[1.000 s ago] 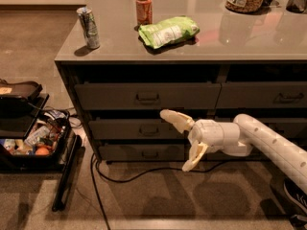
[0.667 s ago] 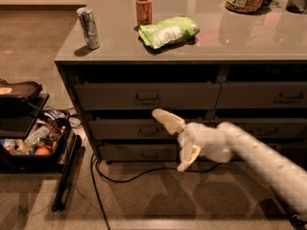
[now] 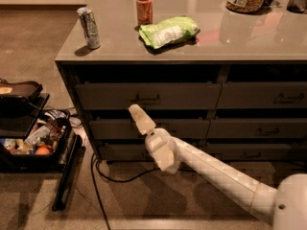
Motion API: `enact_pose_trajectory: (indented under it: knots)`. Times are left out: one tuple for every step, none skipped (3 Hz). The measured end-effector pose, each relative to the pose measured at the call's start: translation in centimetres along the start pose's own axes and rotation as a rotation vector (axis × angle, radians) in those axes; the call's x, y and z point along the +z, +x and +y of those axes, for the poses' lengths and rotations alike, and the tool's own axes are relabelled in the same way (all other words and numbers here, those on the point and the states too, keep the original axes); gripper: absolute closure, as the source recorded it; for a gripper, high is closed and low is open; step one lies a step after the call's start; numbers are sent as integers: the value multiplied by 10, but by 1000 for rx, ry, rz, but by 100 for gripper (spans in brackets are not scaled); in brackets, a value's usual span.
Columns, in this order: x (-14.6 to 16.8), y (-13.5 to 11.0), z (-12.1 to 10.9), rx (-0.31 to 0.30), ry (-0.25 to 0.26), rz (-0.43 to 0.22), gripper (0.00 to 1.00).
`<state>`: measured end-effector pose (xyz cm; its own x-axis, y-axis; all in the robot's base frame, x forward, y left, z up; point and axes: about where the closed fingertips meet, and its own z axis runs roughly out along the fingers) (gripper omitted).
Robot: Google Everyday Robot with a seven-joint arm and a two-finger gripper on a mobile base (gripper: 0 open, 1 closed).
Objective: Open bottom drawer
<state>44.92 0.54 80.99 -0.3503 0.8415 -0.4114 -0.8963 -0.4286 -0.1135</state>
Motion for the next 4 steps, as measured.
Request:
enact_pose_trajectory:
  knots:
    - [1,-4,0,-30,51,130,0]
    - [2,-5,0,-33,53,144,0]
    - [-4,9,-3,0,105,281,0]
    - [-4,9,-3,0,105,281,0]
